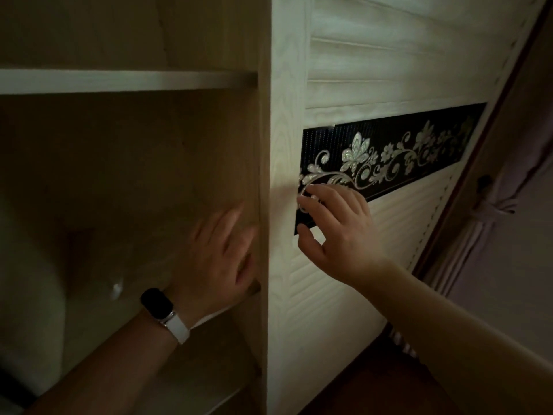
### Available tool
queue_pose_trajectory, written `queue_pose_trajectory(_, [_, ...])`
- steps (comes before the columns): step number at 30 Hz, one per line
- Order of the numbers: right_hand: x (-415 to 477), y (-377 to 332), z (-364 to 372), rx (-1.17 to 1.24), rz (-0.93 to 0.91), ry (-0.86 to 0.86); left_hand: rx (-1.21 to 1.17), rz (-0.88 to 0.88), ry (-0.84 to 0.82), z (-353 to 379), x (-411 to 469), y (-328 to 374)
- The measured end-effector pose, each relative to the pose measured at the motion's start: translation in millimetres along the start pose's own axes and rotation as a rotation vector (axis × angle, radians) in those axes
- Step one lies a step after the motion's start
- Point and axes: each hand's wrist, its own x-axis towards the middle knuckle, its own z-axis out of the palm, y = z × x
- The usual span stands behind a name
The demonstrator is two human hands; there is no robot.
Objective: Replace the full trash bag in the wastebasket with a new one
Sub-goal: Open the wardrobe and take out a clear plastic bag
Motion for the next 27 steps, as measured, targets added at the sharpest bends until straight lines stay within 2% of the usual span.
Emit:
queue_pose_trajectory(6, [-1.9,-61.7,7.6,0.102,-0.08,-0.184,0.049,-0.201,-0.177,-8.9,-70.6,-45.5])
queue_pose_trajectory(9, [-4.8,-91.6,26.6,0.163,-0.069,-0.341,0.132,-0.302,-0.298,-11.5,-103.4,-67.9])
queue_pose_trajectory(13, [-13.4,-116.2,66.3,0.202,0.032,-0.548,0.204,-0.446,-0.419,-6.5,-142.0,-89.6])
queue_pose_trajectory(18, [-22.2,-129.0,125.3,0.303,0.241,-0.773,0.167,-0.735,-0.533,12.4,-169.9,-106.4])
queue_pose_trajectory(22, [-29.1,-126.4,176.2,0.353,0.337,-0.76,0.112,-0.949,-0.533,29.5,-172.9,-108.6])
queue_pose_trajectory(25, [-26.6,-116.2,213.3,0.4,0.559,-0.786,0.04,-1.086,-0.484,42.0,-173.4,-114.1])
queue_pose_trajectory(27, [-27.9,-113.2,235.5,0.443,0.647,-0.707,-0.025,-1.15,-0.411,49.8,-178.0,-120.6])
